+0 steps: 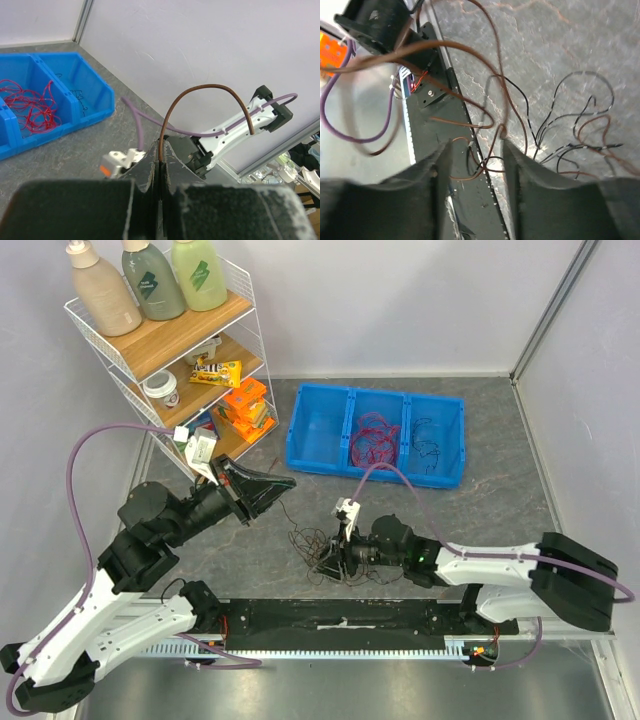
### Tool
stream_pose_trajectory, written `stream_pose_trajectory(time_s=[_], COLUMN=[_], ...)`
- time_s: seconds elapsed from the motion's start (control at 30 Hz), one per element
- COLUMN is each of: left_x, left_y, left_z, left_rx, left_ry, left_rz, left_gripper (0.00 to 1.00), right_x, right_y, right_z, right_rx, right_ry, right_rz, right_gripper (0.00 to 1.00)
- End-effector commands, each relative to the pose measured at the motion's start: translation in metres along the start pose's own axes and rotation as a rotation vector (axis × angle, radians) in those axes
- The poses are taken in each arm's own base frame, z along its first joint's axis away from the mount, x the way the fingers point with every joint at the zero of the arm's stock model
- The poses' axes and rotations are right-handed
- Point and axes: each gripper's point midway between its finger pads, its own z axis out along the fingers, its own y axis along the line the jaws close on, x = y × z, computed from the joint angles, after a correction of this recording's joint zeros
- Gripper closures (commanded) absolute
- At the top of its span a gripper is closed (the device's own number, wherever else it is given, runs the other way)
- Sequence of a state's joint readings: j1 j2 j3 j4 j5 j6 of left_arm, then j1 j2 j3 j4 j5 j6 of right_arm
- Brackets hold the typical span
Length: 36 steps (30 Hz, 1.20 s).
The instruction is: Untangle the cables
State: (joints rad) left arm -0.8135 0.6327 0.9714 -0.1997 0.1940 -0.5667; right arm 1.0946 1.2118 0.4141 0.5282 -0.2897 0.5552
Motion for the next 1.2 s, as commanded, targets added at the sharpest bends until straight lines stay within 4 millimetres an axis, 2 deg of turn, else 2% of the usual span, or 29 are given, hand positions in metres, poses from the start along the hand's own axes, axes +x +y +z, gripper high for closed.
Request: stream_pose_trajectory(time_s=[0.0,0.13,0.2,0.3,0.4,0.53,0.6,0.63,0.7,0.77,0.83,0.9,1.03,1.17], left_x=[-0.036,-0.069,-0.094,-0.128,-0.152,-0.163,-0.164,-0.163,-0.165,-0.166,-0.165,-0.160,-0.137,-0.115], left_y=[-0.020,-0.020,-0.025,-0.035,-0.041,-0.047,-0.050,-0.050,-0.053,-0.054,-0.054,-0.051,-0.041,-0.027], left_z=[-0.006,-0.020,-0.034,-0.060,-0.083,-0.095,-0.094,-0.092,-0.091,-0.089,-0.086,-0.079,-0.055,-0.034], left_rx=[0.046,-0.038,-0.075,-0.112,-0.141,-0.139,-0.129,-0.123,-0.110,-0.106,-0.104,-0.101,-0.088,-0.100], left_ry=[-0.085,-0.128,-0.189,-0.299,-0.389,-0.436,-0.441,-0.436,-0.442,-0.444,-0.438,-0.419,-0.336,-0.261], left_rz=[0.086,0.216,0.269,0.329,0.357,0.362,0.357,0.356,0.354,0.354,0.350,0.337,0.303,0.273], left_gripper=[0.98,0.98,0.98,0.98,0.98,0.98,0.98,0.98,0.98,0.98,0.98,0.98,0.98,0.98], right_x=[-0.017,0.010,0.020,0.027,0.030,0.029,0.027,0.027,0.029,0.031,0.031,0.030,0.020,0.005], right_y=[-0.012,-0.047,-0.065,-0.098,-0.127,-0.153,-0.159,-0.164,-0.170,-0.174,-0.177,-0.177,-0.175,-0.163], right_z=[0.019,0.004,-0.010,-0.039,-0.071,-0.106,-0.115,-0.122,-0.128,-0.132,-0.134,-0.136,-0.139,-0.133], right_rx=[0.077,0.248,0.352,0.570,0.759,0.938,0.976,1.011,1.043,1.066,1.080,1.093,1.096,1.010], right_ry=[-0.079,-0.043,-0.034,-0.035,-0.062,-0.082,-0.085,-0.085,-0.065,-0.043,-0.029,-0.014,-0.003,0.008], right_rz=[0.074,0.107,0.116,0.131,0.175,0.242,0.253,0.268,0.287,0.292,0.291,0.278,0.234,0.163], right_gripper=[0.62,0.92,0.99,1.00,1.00,1.00,1.00,0.92,0.68,0.55,0.54,0.47,0.35,0.24])
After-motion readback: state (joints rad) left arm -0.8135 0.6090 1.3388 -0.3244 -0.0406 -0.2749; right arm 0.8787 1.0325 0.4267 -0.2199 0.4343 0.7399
